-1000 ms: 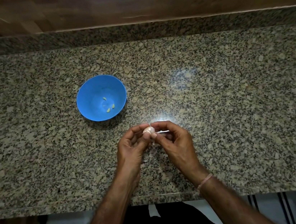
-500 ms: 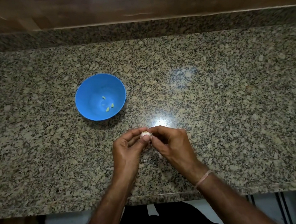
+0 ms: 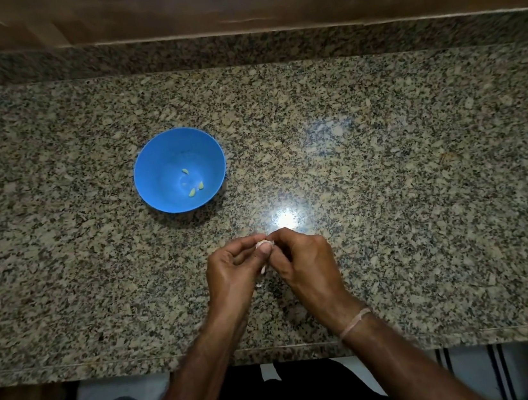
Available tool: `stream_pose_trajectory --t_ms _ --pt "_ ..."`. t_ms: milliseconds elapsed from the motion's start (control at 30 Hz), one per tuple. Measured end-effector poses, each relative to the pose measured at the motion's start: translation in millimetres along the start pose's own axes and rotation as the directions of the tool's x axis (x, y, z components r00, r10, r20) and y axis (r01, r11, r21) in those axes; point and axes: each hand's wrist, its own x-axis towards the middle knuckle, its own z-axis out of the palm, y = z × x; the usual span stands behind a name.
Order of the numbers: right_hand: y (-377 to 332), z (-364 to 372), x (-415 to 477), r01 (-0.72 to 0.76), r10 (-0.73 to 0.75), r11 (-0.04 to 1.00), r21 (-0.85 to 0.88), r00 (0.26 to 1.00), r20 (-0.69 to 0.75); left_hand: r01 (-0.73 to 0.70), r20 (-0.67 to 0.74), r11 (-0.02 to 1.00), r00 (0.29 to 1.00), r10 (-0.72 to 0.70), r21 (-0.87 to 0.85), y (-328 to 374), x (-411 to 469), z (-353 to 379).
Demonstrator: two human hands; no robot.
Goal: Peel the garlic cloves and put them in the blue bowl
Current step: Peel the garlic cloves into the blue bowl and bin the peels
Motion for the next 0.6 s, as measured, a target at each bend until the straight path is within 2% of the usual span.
stream_pose_trajectory --t_ms 200,400,600 --pt "6.7 -2.8 2.2 0.039 -0.046 0.997 0.074 0.995 0.091 0.108 -0.037 0.99 0.993 -0.111 -0.089 -3.4 5.3 -2.6" --pt "12.3 1.6 0.6 0.004 -0.007 1.0 0.029 0.996 0.09 0.116 0.0 0.993 0.993 -0.116 -0.01 -0.6 2.5 -3.1" --pt "14.7 1.2 2.2 -0.008 0.012 0.999 -0.033 0.992 0.125 0.137 -0.007 0.991 0.991 -0.137 -0.007 -4.4 2.1 -1.2"
